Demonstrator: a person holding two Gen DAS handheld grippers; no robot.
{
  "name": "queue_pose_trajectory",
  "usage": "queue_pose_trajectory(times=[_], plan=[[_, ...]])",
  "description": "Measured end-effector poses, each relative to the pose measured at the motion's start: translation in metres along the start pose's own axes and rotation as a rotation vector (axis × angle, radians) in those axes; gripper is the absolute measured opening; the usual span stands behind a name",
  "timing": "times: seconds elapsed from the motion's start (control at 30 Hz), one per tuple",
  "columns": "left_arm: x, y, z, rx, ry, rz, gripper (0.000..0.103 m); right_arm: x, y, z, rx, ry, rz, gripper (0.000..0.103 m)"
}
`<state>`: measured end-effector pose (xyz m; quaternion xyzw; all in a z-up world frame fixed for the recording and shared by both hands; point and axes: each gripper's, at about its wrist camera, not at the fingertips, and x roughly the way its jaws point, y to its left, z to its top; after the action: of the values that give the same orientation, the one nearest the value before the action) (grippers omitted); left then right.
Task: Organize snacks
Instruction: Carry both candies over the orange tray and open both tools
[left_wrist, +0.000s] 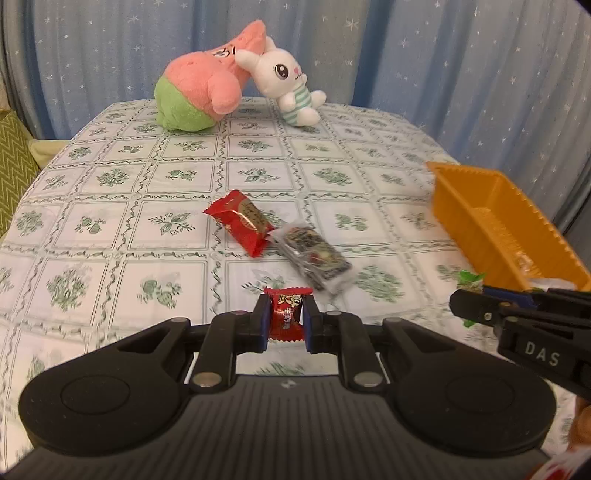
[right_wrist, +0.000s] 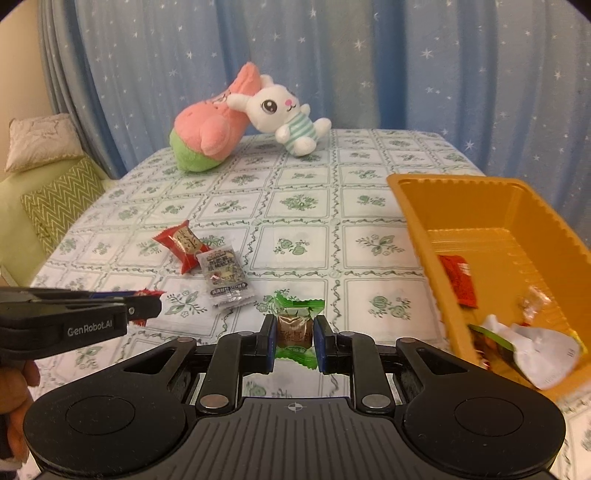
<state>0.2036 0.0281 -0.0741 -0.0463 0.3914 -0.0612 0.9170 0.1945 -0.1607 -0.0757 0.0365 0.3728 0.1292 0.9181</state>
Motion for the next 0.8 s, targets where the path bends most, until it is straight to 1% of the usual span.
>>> queue_pose_trajectory(times=[0.4,0.6,0.8], plan=[[-0.081,-0.04,-0.014,-0.029,-0.058,-0.031,0.016,-0.076,-0.009,-0.018,0.053,-0.033,-0.017,0.021],[-0.107,-0.062,-0.024,-0.021,-0.07,-0.053,0.016,-0.109,-0.023,-0.027,0.079,-0.052,-0.045,0.021],[-0.12,-0.087,-0.028,0.013,-0.072,-0.086,0.016,-0.137,-0.04,-0.031,0.102,-0.071,-0.08,0.021]])
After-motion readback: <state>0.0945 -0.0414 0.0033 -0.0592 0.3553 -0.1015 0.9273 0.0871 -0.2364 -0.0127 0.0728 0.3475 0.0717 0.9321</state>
